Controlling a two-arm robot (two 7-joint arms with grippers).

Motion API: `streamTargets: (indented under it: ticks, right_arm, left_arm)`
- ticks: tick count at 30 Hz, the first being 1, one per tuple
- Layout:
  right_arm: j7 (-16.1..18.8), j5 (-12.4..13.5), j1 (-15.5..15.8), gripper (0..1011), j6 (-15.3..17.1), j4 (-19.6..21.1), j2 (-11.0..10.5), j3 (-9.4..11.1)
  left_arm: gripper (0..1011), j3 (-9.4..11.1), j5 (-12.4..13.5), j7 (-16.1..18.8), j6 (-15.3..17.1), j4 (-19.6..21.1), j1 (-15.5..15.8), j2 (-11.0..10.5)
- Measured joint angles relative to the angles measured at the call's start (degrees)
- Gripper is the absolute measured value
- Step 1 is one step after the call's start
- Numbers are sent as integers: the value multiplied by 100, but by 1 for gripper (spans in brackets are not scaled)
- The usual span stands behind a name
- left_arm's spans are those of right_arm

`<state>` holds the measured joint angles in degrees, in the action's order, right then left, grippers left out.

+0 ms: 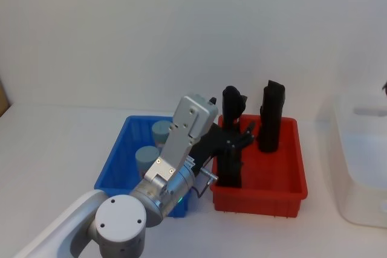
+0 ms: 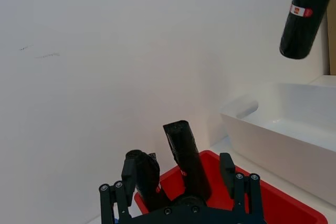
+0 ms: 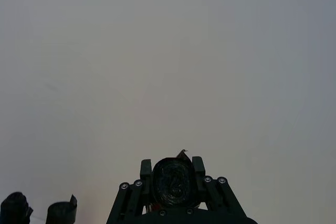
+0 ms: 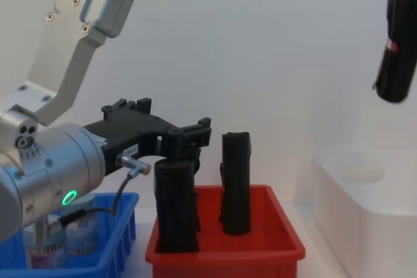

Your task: Pick the cotton swabs from the blue box and place them into the white box.

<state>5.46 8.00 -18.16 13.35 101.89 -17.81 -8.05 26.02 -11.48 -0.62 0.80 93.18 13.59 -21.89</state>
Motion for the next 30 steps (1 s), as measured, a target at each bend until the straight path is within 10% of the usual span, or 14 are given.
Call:
streamTargets:
  ticks: [9,21,30]
  right_arm:
    - [36,-32,274,476,159,-70,-57,-8]
    - [164,-95,481,882,287,-253,-45,-87]
    - [197,-114,537,1001,321,-300,-41,-107]
  left_arm:
    - [1004,0,0,0,0,0,0,0]
    - [1004,-7,1,-1,0,6,-2,-5]
    - [1004,-133,12,191,130,186,-67,-154]
